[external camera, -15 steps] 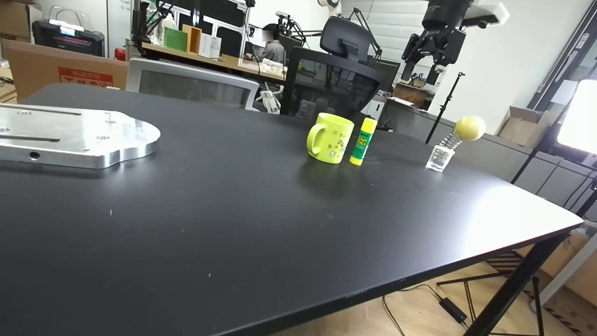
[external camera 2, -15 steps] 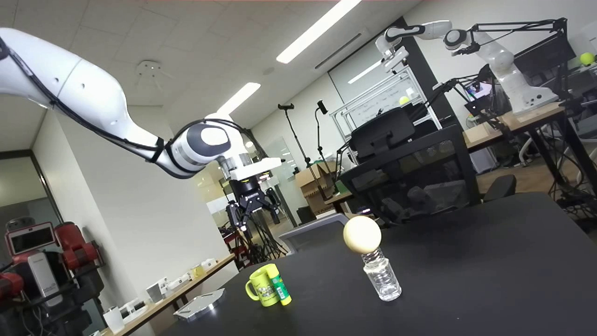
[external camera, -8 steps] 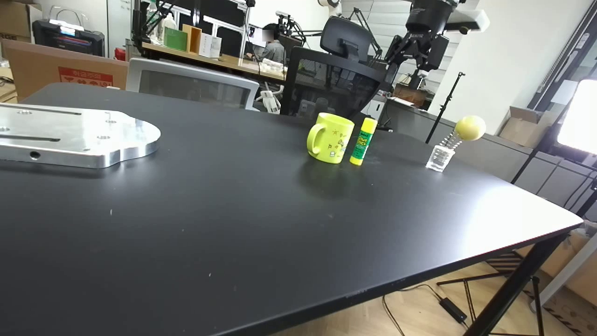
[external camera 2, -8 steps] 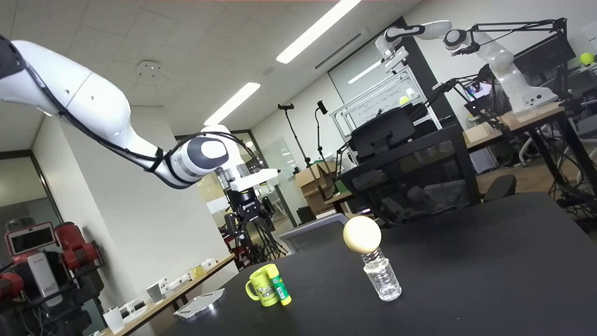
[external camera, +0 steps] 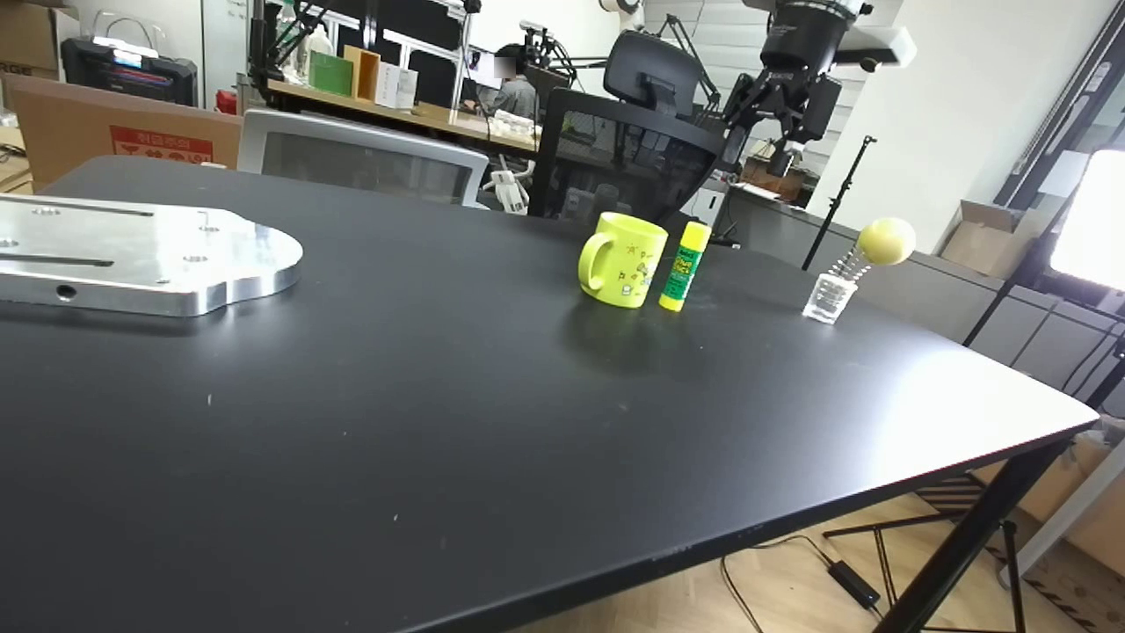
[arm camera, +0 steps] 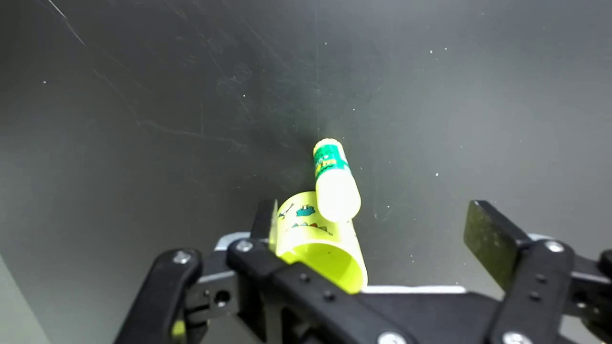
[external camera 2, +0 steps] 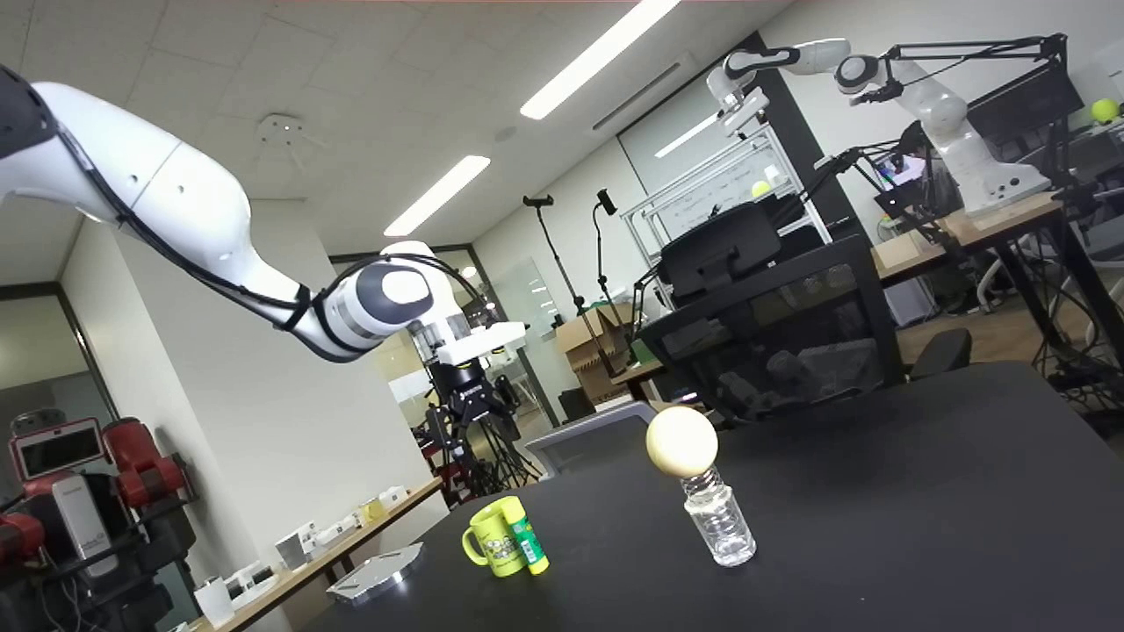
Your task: Put the glue stick inside the yellow mug
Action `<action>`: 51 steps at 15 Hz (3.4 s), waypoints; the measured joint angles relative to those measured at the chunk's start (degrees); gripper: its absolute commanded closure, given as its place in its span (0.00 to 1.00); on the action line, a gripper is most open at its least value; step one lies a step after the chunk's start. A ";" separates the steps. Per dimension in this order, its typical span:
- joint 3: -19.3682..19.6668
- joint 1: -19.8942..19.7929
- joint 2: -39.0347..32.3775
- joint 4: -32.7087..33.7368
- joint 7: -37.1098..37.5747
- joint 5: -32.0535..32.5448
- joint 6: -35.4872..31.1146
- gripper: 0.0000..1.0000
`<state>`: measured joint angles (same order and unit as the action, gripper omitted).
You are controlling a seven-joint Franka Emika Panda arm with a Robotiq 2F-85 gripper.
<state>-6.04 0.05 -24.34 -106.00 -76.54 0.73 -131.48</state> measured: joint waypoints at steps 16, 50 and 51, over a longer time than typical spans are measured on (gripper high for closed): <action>-1.51 0.56 -7.96 3.69 -0.78 4.95 -3.80 0.00; -2.60 1.46 -8.32 17.67 -3.53 4.96 8.76 0.91; -2.75 1.80 -7.79 17.80 -3.53 4.93 9.30 0.91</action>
<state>-8.79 1.85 -32.13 -88.21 -80.08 5.65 -122.18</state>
